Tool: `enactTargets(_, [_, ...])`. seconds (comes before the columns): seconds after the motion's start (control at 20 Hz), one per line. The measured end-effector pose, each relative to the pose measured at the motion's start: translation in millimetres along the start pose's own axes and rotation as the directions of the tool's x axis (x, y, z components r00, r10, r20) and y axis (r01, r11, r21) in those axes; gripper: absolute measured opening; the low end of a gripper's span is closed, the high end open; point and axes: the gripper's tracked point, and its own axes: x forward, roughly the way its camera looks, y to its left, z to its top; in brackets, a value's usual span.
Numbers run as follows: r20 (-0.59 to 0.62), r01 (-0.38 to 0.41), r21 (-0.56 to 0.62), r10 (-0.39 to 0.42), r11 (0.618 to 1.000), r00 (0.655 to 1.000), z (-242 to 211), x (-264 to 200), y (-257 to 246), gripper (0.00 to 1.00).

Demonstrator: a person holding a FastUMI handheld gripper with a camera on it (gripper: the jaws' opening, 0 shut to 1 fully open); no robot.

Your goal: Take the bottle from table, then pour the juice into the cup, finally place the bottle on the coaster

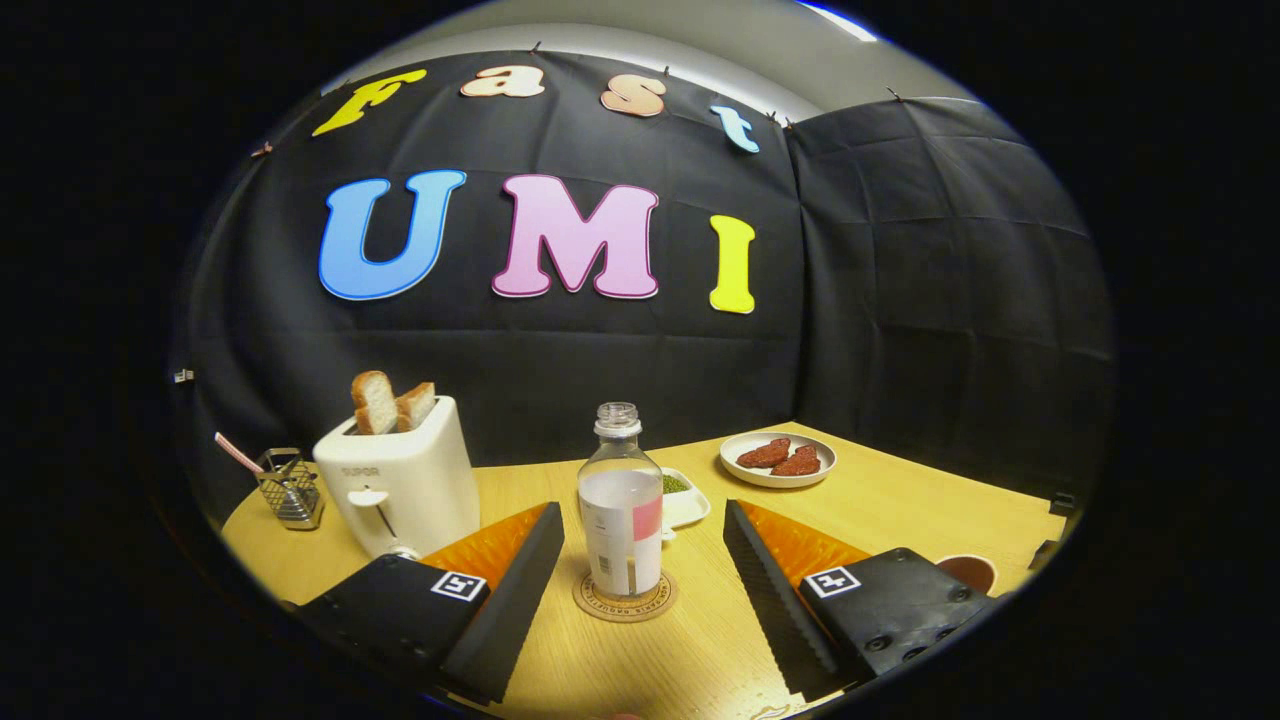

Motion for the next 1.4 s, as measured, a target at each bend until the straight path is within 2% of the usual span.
enactTargets(0.2, [-0.006, -0.059, 0.025, 0.059, 0.998, 0.998, 22, -40, -3, 0.99])
enactTargets(0.35, [0.011, -0.07, 0.041, 0.07, 0.997, 0.997, 42, -68, -11, 0.99])
enactTargets(0.5, [0.031, -0.106, -0.005, 0.107, 0.994, 0.994, 64, -92, -13, 0.99])
enactTargets(0.75, [0.058, -0.239, -0.034, 0.24, 0.971, 0.969, 99, -125, -6, 0.99])
enactTargets(1.0, [0.055, -0.328, -0.056, 0.331, 0.943, 0.942, 119, -144, -16, 0.97])
enactTargets(1.4, [0.038, -0.364, -0.029, 0.365, 0.931, 0.93, 133, -152, -42, 0.97])
